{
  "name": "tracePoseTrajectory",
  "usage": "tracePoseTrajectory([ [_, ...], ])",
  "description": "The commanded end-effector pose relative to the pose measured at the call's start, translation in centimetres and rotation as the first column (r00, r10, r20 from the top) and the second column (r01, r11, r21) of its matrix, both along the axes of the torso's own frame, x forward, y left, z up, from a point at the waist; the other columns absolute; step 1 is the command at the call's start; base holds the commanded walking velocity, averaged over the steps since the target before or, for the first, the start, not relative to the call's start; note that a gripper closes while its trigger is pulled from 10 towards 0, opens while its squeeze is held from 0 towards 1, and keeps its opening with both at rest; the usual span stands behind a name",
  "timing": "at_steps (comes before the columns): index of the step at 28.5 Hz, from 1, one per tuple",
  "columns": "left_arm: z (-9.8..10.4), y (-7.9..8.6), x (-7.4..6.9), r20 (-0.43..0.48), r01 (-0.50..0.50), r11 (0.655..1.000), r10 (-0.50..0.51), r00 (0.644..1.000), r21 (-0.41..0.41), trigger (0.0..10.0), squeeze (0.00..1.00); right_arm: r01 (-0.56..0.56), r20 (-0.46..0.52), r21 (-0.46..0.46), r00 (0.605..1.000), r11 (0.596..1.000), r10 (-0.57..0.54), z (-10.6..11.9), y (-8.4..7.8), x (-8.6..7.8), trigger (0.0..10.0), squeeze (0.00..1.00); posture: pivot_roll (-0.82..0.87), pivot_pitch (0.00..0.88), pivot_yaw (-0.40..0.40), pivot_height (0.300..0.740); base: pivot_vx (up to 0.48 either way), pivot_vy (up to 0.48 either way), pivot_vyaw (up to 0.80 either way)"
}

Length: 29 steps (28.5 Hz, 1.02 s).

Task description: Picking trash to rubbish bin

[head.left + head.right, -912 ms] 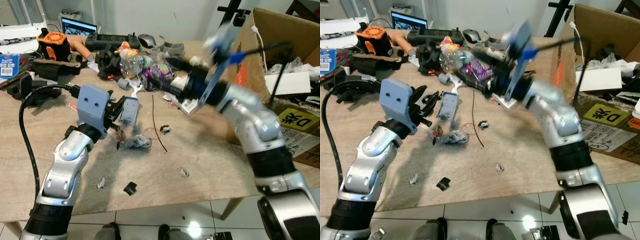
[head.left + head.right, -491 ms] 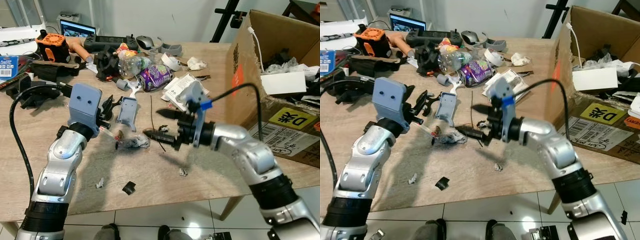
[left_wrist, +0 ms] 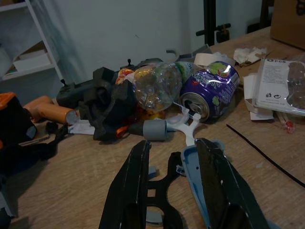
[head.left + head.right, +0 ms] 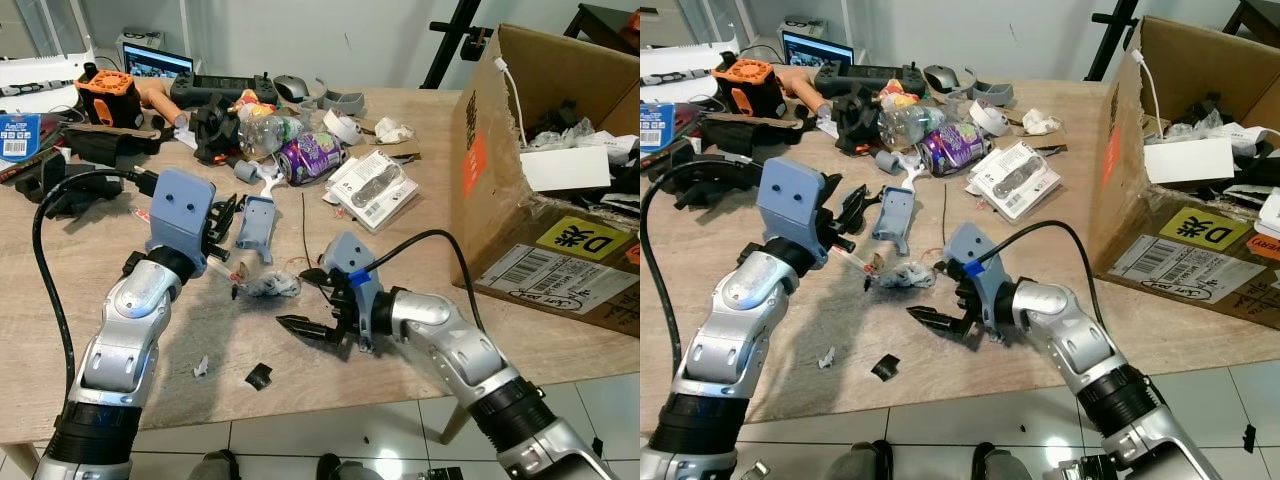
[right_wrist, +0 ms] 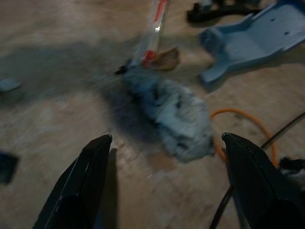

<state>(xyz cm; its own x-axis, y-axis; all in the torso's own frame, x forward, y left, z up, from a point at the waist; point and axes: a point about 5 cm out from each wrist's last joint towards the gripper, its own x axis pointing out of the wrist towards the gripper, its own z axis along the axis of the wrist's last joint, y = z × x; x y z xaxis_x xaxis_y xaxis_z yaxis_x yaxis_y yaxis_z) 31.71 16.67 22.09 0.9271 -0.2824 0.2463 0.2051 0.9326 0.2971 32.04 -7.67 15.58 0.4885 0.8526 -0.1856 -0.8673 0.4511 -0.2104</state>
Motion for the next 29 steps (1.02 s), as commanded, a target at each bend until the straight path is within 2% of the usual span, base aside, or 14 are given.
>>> tracePoseTrajectory([
  [1, -0.7, -0.2, -0.1, -0.024, 0.003, 1.000, -0.003, 1.000, -0.002, 10.0, 0.00, 0.031, 0.012, -0.004, 0.999, 1.000, -0.031, -0.5, -0.5, 0.2, 10.0, 0.00, 0.08, 0.211, -0.065, 0.740, 0.000, 0.000, 0.00],
  [3, -0.6, -0.2, -0.2, -0.023, 0.004, 1.000, -0.004, 1.000, -0.008, 10.0, 0.00, 0.032, 0.033, -0.003, 0.999, 0.999, -0.032, -0.5, -0.4, 0.3, 10.0, 0.00, 0.07, 0.226, -0.065, 0.740, 0.000, 0.000, 0.00],
  [4, -0.4, -0.3, -0.2, -0.017, 0.007, 1.000, -0.007, 1.000, -0.011, 10.0, 0.00, 0.045, 0.074, 0.030, 0.996, 0.999, -0.047, -0.2, -0.4, 0.7, 10.0, 0.00, 0.08, 0.196, -0.062, 0.740, 0.000, 0.000, 0.00],
  [5, -0.4, -0.3, -0.2, -0.017, 0.007, 1.000, -0.007, 1.000, -0.011, 10.0, 0.00, 0.045, 0.074, 0.030, 0.996, 0.999, -0.047, -0.2, -0.4, 0.7, 10.0, 0.00, 0.08, 0.196, -0.062, 0.740, 0.000, 0.000, 0.00],
  [8, -0.2, -0.1, -0.1, -0.010, 0.002, 1.000, -0.002, 1.000, -0.011, 10.0, 0.00, 0.091, 0.130, 0.141, 0.985, 0.986, -0.110, 0.5, -0.1, 1.8, 10.0, 0.00, 0.08, 0.213, -0.061, 0.740, 0.000, 0.000, 0.00],
  [13, -0.3, -0.1, 0.0, -0.013, 0.002, 1.000, -0.002, 1.000, -0.006, 10.0, 0.00, 0.082, 0.107, 0.179, 0.989, 0.980, -0.102, 0.3, 0.3, 2.1, 10.0, 0.00, 0.08, 0.214, -0.061, 0.740, 0.000, 0.000, 0.00],
  [17, -0.3, -0.2, -0.2, -0.015, 0.007, 1.000, -0.008, 1.000, -0.010, 10.0, 0.00, 0.029, 0.075, 0.141, 0.996, 0.990, -0.040, -0.7, 1.3, 1.8, 10.0, 0.00, 0.08, 0.215, -0.059, 0.740, 0.000, 0.000, 0.00],
  [18, -0.3, -0.2, -0.1, -0.016, 0.008, 1.000, -0.008, 1.000, -0.006, 10.0, 0.00, -0.021, 0.010, 0.123, 1.000, 0.992, 0.020, -1.6, 1.8, 1.5, 10.0, 0.00, 0.09, 0.218, -0.059, 0.740, 0.000, 0.000, 0.00],
  [23, -0.3, -0.2, -0.2, -0.015, 0.005, 1.000, -0.005, 1.000, -0.008, 10.0, 0.00, -0.111, -0.032, 0.059, 0.993, 0.992, 0.113, -3.2, 2.3, 0.6, 10.0, 0.00, 0.09, 0.210, -0.057, 0.740, 0.000, 0.000, 0.00],
  [25, -0.3, -0.3, -0.1, -0.015, 0.006, 1.000, -0.006, 1.000, -0.007, 10.0, 0.00, -0.102, -0.049, 0.089, 0.993, 0.991, 0.106, -3.4, 2.3, 0.6, 10.0, 0.00, 0.09, 0.207, -0.056, 0.740, 0.000, 0.000, 0.00],
  [29, -0.2, -0.4, 0.0, -0.013, 0.008, 1.000, -0.008, 1.000, -0.018, 10.0, 0.00, -0.082, -0.032, 0.075, 0.996, 0.994, 0.084, -3.6, 2.0, 0.8, 10.0, 0.00, 0.08, 0.229, -0.056, 0.740, 0.000, 0.000, 0.00],
])
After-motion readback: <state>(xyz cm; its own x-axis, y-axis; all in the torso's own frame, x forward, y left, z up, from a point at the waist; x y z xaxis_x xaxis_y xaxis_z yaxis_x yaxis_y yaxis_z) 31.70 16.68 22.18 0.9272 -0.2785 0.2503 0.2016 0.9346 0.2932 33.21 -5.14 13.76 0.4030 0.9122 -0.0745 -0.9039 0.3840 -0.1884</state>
